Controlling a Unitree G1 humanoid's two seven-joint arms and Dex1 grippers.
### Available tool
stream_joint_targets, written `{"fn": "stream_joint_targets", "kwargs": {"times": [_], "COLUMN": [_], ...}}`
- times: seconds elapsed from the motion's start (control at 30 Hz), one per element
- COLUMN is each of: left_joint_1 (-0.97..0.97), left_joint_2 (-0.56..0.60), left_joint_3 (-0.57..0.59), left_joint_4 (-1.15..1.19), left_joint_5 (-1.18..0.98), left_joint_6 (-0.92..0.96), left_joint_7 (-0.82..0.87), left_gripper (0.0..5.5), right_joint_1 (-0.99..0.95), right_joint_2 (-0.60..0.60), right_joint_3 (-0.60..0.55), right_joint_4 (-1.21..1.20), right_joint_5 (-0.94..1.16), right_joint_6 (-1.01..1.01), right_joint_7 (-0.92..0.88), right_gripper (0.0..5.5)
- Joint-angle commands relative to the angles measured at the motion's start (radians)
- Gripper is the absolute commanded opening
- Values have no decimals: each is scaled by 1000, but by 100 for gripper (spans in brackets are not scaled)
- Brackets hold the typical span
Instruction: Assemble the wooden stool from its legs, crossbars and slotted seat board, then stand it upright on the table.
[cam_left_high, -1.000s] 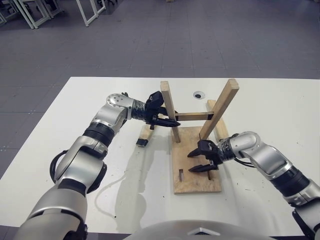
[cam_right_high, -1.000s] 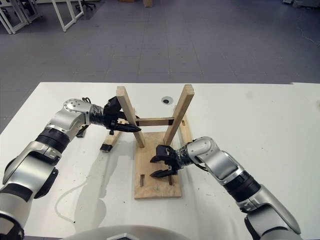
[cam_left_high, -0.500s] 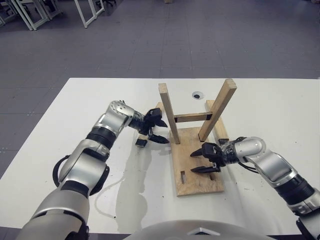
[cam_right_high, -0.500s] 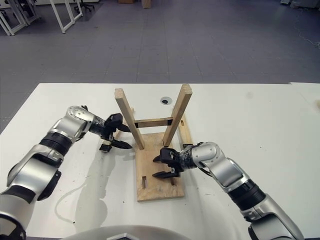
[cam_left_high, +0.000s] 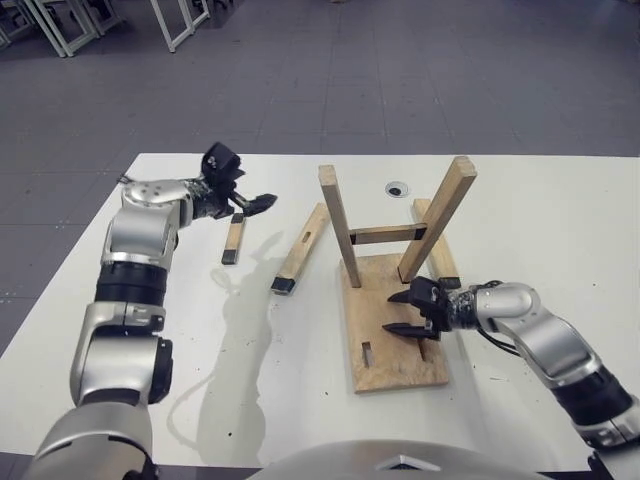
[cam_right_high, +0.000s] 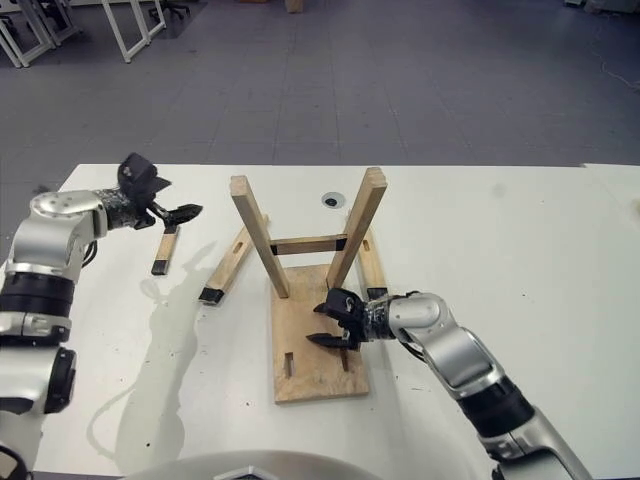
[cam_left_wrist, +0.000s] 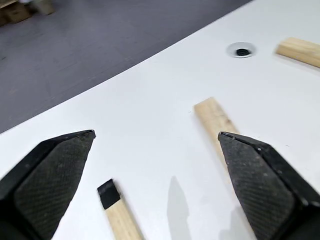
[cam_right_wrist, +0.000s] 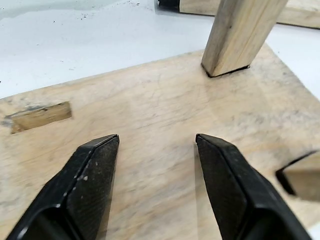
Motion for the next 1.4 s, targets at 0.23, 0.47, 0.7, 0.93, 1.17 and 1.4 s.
{"fn": "stream_joint_targets", "kwargs": {"times": [0.23, 0.47, 0.7, 0.93, 1.17, 1.4], "left_joint_1": [254, 268, 262, 360, 407, 294], "left_joint_2": [-179, -171, -148, -201, -215, -233], "left_joint_3": [166, 120, 94, 117, 145, 168], "left_joint_4": [-15, 143, 313, 349, 415, -60], "left_joint_5": [28, 6, 23, -15, -33, -117], "left_joint_6": [81, 50, -16, -47, -100, -196], "left_joint_7": [435, 328, 297, 329, 361, 355], "left_gripper": [456, 456, 359, 247, 129, 129], "right_joint_1": [0, -13, -46, -107, -168, -381], "right_joint_2": [85, 129, 145, 118, 110, 265], "right_joint_3": [-115, -118, -157, -217, -272, -439], "right_joint_4": [-266, -305, -335, -353, -332, -213], "right_joint_5": [97, 128, 173, 212, 239, 315], "right_joint_6": [260, 310, 361, 396, 415, 537], "right_joint_7": [-210, -276, -315, -328, -335, -491], "right_gripper": [285, 285, 285, 285, 285, 285]}}
